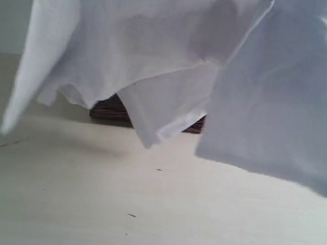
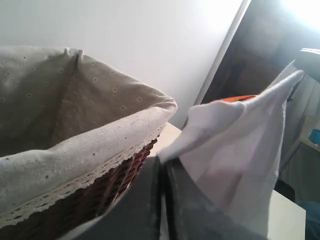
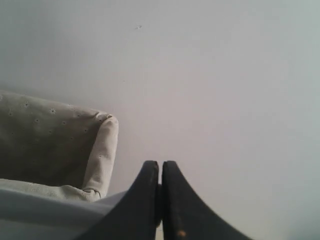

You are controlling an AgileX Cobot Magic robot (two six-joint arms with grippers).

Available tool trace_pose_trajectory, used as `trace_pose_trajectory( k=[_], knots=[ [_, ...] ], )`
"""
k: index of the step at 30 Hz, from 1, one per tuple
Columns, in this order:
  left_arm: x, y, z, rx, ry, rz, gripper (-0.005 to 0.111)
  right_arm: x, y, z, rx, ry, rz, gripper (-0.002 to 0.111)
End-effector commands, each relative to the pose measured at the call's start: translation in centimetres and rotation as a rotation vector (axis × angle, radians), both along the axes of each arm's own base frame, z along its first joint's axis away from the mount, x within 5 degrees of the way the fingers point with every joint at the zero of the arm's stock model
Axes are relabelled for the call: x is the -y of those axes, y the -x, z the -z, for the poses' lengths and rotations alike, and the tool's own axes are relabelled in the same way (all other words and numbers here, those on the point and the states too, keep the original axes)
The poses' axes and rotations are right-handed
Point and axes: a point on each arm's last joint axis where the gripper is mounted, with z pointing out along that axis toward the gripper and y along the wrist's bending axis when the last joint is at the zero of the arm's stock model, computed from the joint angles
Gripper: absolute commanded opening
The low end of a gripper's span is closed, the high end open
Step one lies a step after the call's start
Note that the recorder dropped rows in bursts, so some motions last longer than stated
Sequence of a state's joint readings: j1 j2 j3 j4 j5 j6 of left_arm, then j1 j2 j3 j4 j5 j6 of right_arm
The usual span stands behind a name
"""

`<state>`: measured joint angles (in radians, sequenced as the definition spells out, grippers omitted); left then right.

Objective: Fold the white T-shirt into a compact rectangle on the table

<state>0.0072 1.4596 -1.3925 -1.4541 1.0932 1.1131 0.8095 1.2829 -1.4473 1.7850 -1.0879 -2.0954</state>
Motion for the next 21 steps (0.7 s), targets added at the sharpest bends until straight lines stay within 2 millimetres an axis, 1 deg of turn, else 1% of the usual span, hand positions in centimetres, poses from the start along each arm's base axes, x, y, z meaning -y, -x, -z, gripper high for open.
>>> trace_pose_trajectory(
  k=[1, 5, 8, 12, 14, 17, 20, 21],
  knots=[
    [-0.1, 0.2, 0.0, -0.012, -0.028, 0.007, 0.0, 1.1, 0.4, -0.4, 0.011, 0.038, 0.075, 0.0],
    [0.1, 0.7, 0.2, -0.049, -0.037, 0.058, 0.0, 1.4, 0.5, 0.0, -0.012, 0.044, 0.123, 0.0],
    [0.3, 1.1, 0.4, -0.082, -0.048, 0.102, 0.001, 1.4, 0.4, 0.9, -0.039, 0.068, 0.141, 0.0],
    [0.2, 1.2, 0.6, -0.105, -0.063, 0.106, 0.015, 1.2, 0.2, 3.1, -0.088, 0.126, 0.14, 0.0],
    [0.2, 1.2, 0.7, -0.123, -0.07, 0.101, 0.017, 1.2, 0.2, 4.1, -0.113, 0.155, 0.14, 0.0],
    [0.2, 1.2, 0.8, -0.127, -0.07, 0.101, 0.013, 1.0, 0.0, 5.7, -0.149, 0.199, 0.139, 0.0],
    [0.2, 1.2, 0.7, -0.155, -0.05, 0.096, 0.0, 1.0, 0.0, 6.8, -0.172, 0.226, 0.139, 0.0],
    [0.2, 1.2, 0.7, -0.169, -0.043, 0.094, 0.0, 1.0, 0.0, 7.0, -0.177, 0.232, 0.139, 0.0]
  ],
)
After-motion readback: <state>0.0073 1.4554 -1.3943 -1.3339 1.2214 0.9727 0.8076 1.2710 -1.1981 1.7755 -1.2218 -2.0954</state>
